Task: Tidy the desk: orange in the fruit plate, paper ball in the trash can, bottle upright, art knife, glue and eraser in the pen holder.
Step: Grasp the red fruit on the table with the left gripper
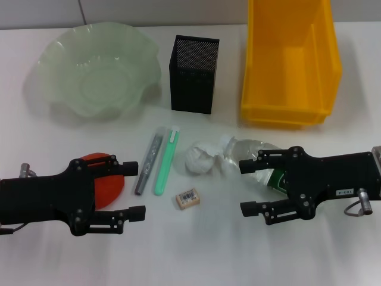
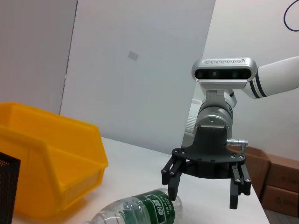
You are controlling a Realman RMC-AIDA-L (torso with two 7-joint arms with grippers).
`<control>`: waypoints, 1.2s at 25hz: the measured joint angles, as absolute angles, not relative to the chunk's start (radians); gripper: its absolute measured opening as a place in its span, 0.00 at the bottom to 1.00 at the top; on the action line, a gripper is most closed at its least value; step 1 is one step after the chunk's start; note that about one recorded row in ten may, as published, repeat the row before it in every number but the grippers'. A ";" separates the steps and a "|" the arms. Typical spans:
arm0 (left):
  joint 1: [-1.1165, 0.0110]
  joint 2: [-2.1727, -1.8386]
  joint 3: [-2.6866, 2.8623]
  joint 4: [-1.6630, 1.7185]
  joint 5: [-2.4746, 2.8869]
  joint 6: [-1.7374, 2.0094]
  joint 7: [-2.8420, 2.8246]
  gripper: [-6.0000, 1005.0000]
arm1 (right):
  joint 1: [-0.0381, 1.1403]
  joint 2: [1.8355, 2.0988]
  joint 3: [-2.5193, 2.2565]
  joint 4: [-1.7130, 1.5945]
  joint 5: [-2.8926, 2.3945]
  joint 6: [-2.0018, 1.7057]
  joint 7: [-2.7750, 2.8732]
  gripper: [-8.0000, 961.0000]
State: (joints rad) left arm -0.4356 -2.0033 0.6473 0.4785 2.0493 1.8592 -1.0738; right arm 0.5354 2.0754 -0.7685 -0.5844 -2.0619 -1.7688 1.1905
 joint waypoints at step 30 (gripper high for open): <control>-0.385 -1.997 0.498 0.481 2.044 1.796 -1.061 0.83 | 0.537 2.069 -0.768 -0.589 -2.060 -1.766 1.191 0.83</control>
